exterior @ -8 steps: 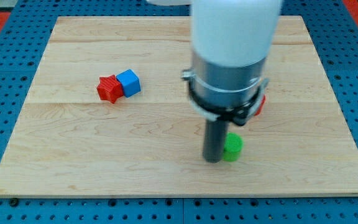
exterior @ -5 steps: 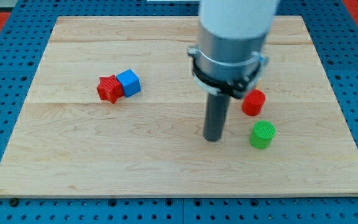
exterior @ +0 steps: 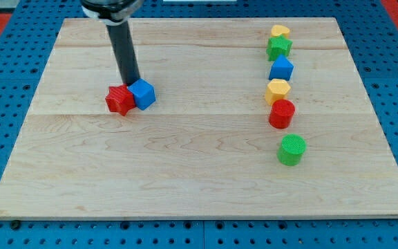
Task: Place the blue cube below to the green circle
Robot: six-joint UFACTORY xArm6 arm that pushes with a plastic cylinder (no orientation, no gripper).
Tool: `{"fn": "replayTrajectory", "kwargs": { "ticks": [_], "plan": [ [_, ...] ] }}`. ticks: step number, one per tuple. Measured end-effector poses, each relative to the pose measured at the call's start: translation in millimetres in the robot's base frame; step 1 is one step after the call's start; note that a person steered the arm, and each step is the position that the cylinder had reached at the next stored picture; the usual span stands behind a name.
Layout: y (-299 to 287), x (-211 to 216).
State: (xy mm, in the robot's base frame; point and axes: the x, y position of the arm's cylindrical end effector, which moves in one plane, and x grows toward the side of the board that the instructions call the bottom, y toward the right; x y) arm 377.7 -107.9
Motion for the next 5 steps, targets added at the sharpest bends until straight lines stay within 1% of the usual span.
{"fn": "replayTrajectory", "kwargs": {
  "ticks": [1, 2, 3, 5],
  "plan": [
    [48, 1],
    [7, 20],
    [-12, -3],
    [0, 56]
  ]
}}
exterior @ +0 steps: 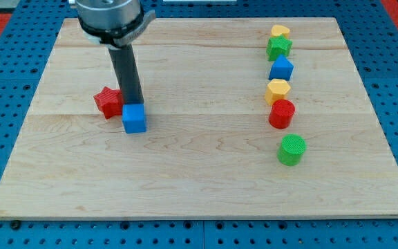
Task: Place the blue cube below to the green circle
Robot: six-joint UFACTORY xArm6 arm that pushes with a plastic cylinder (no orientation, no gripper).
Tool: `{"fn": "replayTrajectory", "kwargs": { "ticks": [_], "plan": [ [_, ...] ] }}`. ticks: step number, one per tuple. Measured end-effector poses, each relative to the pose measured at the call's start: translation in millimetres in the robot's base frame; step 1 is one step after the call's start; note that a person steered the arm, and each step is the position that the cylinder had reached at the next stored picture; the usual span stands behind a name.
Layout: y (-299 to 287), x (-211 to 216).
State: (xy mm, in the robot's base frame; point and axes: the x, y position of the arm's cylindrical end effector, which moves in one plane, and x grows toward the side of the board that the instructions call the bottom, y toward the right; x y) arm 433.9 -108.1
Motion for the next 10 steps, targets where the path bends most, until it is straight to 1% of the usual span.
{"fn": "replayTrajectory", "kwargs": {
  "ticks": [2, 3, 4, 5, 6, 7, 8, 9, 10],
  "plan": [
    [-17, 73],
    [5, 104],
    [-29, 142],
    [-43, 161],
    [23, 147],
    [83, 145],
    [123, 145],
    [116, 129],
    [124, 103]
  ]
}}
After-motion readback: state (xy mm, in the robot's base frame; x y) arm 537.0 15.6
